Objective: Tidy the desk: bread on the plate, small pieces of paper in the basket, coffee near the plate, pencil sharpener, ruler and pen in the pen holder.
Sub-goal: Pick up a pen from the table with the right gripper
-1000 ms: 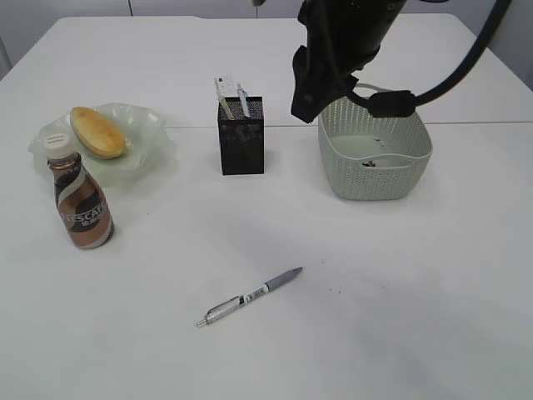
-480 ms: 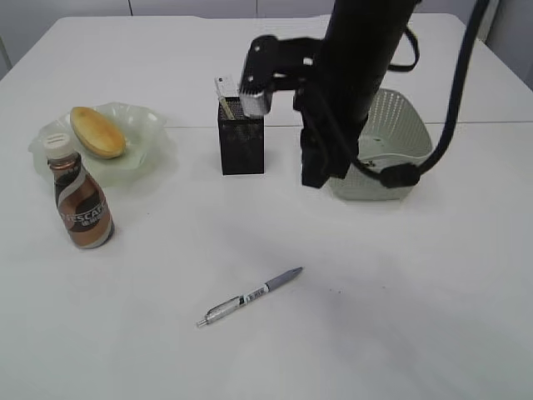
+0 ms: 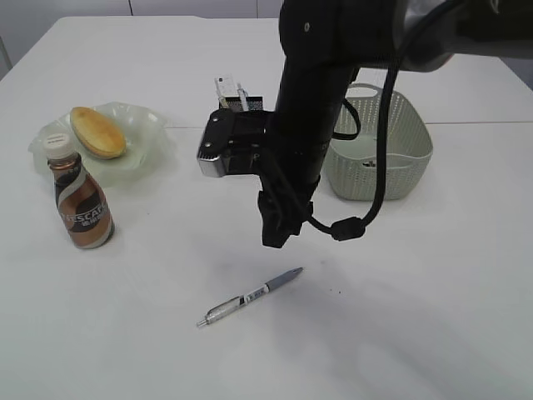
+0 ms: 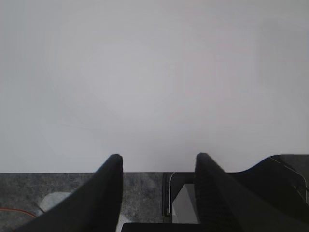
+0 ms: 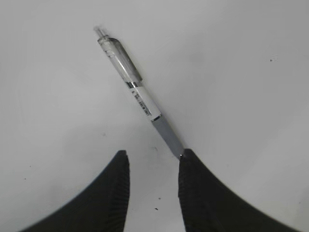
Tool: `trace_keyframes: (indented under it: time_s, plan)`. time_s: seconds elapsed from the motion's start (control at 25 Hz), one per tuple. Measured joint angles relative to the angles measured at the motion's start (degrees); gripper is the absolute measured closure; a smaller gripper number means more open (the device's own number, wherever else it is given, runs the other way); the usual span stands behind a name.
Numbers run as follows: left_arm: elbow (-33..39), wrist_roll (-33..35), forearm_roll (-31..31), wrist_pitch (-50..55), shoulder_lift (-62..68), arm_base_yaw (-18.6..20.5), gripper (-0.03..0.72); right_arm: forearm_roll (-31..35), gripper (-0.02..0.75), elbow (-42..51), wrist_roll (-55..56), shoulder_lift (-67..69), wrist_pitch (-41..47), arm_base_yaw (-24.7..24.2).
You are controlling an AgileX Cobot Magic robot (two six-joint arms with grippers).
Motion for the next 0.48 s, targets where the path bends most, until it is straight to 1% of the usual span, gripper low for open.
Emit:
trace_keyframes:
  time_s: [0.28, 0.48]
  plan:
    - [0.0, 0.0, 0.1, 0.0, 0.0, 0.0, 0.328, -0.9, 0.477, 0.0, 1.3, 0.5, -0.1, 0.0]
    - [0.0, 0.0, 0.2, 0.0, 0.0, 0.0, 0.328, -2.4, 0.468, 0.0, -8.2, 0.5, -0.1, 0.0]
